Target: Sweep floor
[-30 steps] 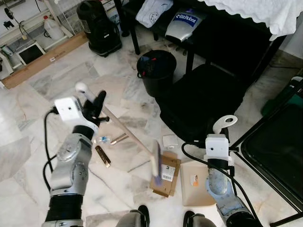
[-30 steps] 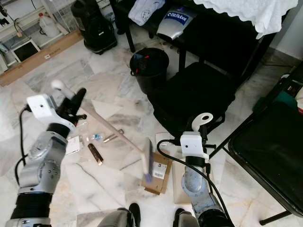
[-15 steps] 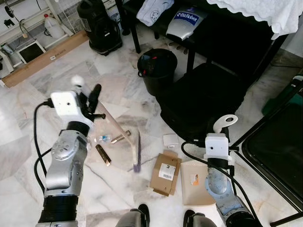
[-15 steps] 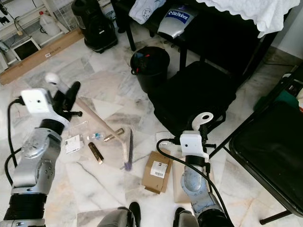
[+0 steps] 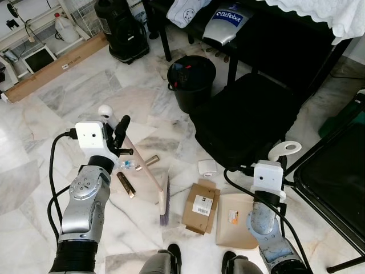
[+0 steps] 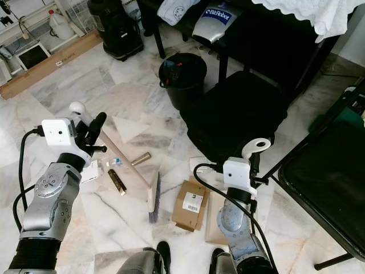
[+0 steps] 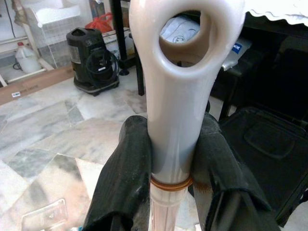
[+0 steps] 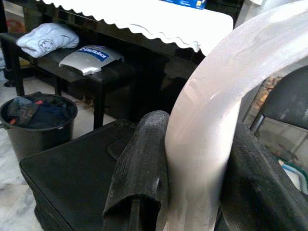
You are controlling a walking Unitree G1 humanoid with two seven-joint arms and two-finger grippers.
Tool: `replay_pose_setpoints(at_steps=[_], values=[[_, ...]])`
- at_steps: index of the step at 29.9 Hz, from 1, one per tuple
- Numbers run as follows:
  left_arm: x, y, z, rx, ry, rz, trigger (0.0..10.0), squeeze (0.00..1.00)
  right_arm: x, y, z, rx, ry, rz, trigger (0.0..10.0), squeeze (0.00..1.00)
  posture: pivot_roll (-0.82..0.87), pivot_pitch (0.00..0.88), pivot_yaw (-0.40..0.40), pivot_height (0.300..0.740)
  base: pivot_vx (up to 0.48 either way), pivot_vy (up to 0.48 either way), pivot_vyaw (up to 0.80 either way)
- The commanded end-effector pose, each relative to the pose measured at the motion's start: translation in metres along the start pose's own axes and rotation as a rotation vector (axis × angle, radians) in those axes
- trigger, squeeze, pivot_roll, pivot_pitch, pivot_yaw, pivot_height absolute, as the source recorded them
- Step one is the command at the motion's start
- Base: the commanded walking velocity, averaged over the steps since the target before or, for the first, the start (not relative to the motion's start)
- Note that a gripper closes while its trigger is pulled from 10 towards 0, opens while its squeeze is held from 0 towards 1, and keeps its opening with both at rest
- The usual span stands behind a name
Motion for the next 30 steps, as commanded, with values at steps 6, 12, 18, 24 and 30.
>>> replay_pose_setpoints(at_steps=[6, 12, 18, 24, 30], values=[[0.002, 0.006, 0.005, 0.014, -0.02, -0.014, 10.0, 0.0, -0.018, -0.012, 0.012, -0.05, 0.063, 0.104, 10.0, 0.0, 0.15, 0.3, 0.156, 0.74, 0.0, 0.0, 0.0], [0.0, 0.005, 0.005, 0.01, -0.019, -0.007, 10.0, 0.0, -0.018, -0.022, 0.012, -0.094, 0.064, 0.122, 10.0, 0.0, 0.15, 0.296, 0.156, 0.74, 0.0, 0.0, 0.0], [-0.004, 0.003, 0.006, -0.005, 0.007, 0.0, 10.0, 0.0, -0.02, -0.019, 0.014, -0.086, 0.074, 0.13, 10.0, 0.0, 0.16, 0.291, 0.157, 0.74, 0.0, 0.0, 0.0], [-0.015, 0.003, 0.007, -0.013, 0.067, 0.09, 10.0, 0.0, -0.015, -0.012, 0.013, -0.066, 0.061, 0.051, 10.0, 0.0, 0.16, 0.283, 0.161, 0.74, 0.0, 0.0, 0.0], [-0.017, -0.001, 0.009, -0.029, 0.077, 0.103, 10.0, 0.0, -0.013, -0.01, 0.009, -0.071, 0.056, 0.041, 10.0, 0.0, 0.17, 0.282, 0.162, 0.74, 0.0, 0.0, 0.0]])
Point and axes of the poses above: a point about 5 cm out from each wrist's last joint towards the gripper, its own z axis pointing back from the gripper into the wrist, its own x axis along the axis of the wrist's last joint, y = z × x, the point moved 6 cm from there along -z, pointing out of the wrist towards the gripper, and after that the axes turned 13 degrees about z, right-handed, at the moved point
